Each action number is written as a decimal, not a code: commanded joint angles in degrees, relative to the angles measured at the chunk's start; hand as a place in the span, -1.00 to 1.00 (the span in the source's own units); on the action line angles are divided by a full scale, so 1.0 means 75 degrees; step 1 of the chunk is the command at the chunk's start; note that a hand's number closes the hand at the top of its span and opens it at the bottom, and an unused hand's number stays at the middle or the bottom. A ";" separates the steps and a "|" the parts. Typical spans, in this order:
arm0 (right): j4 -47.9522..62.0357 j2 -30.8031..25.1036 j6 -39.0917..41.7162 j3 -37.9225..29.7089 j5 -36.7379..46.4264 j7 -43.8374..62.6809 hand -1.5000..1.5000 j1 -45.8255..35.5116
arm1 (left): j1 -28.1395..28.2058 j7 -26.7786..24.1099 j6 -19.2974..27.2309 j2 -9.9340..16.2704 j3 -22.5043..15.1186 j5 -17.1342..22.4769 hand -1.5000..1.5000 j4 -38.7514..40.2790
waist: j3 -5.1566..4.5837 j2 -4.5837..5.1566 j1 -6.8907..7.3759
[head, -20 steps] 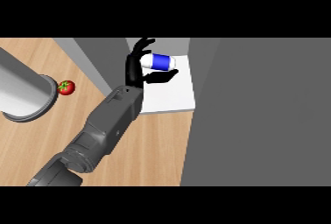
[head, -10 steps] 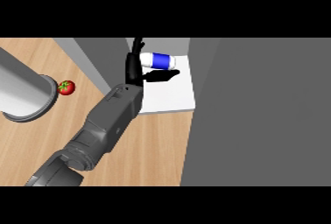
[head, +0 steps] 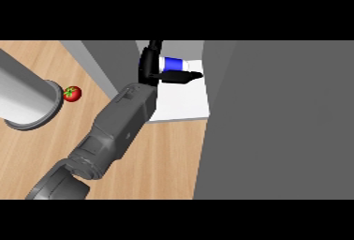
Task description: Pick up the bottled water, place it into the cabinet and close the cabinet
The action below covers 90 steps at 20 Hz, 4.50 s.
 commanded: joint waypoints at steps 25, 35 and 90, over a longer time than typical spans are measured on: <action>-0.0906 -0.1215 0.0630 0.0458 0.0769 0.1171 1.00 -0.0014 | 0.5039 0.1934 -0.0092 0.0895 -0.2262 0.0581 1.00 -0.7266 | 0.0000 -0.0275 0.0755; -0.0640 -0.0318 0.0463 0.1980 0.0433 0.2552 1.00 -0.1024 | 0.8091 0.2033 -0.0022 0.2496 -0.2537 0.0211 1.00 -1.0862 | 0.0002 -0.0188 0.0675; 1.0389 0.1248 0.0947 -0.1847 -0.2157 0.0596 1.00 -0.9149 | 1.1599 0.1145 -0.3287 0.4465 0.0161 0.1269 1.00 -1.2400 | 0.0004 0.0017 0.0943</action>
